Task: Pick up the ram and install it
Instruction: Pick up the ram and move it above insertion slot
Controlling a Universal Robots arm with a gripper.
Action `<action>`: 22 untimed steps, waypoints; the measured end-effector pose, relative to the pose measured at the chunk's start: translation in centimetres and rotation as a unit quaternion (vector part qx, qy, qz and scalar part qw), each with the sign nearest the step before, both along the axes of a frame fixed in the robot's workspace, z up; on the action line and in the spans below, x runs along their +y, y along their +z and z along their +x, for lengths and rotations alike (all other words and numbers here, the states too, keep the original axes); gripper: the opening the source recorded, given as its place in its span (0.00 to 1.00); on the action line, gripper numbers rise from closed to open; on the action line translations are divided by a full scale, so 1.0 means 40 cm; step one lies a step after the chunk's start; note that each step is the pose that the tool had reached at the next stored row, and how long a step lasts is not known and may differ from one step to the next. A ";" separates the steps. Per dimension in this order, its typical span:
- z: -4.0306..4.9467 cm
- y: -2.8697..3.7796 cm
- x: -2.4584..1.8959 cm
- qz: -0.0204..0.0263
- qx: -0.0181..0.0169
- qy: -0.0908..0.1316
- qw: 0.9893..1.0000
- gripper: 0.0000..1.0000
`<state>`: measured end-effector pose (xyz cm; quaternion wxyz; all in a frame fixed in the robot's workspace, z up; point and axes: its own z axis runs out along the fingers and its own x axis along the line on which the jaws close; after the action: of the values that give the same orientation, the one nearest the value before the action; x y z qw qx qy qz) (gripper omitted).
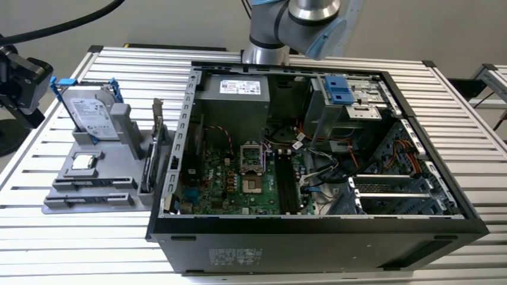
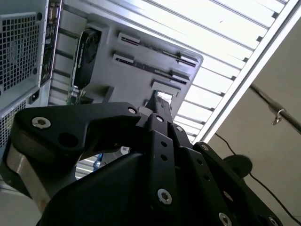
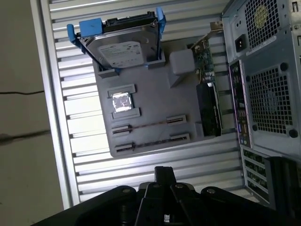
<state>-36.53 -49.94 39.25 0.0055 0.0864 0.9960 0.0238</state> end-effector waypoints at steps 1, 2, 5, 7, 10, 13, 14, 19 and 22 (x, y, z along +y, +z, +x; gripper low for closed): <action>0.000 0.000 0.000 0.000 0.000 0.000 1.000 0.00; 0.000 0.000 0.000 0.000 0.000 -0.001 1.000 0.00; 0.000 0.000 0.000 0.000 0.000 -0.002 1.000 0.00; 0.000 0.000 0.000 0.000 0.000 -0.006 1.000 0.00; 0.000 0.000 0.000 0.000 0.000 -0.015 1.000 0.00; 0.000 0.000 0.000 0.000 0.000 -0.026 1.000 0.00; 0.000 0.000 0.000 0.000 0.000 -0.030 1.000 0.00; 0.000 0.000 0.000 0.000 0.000 -0.047 0.999 0.00; 0.000 0.000 0.000 0.000 0.000 -0.061 0.998 0.00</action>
<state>-36.53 -49.94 39.25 0.0069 0.1473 0.9888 0.0234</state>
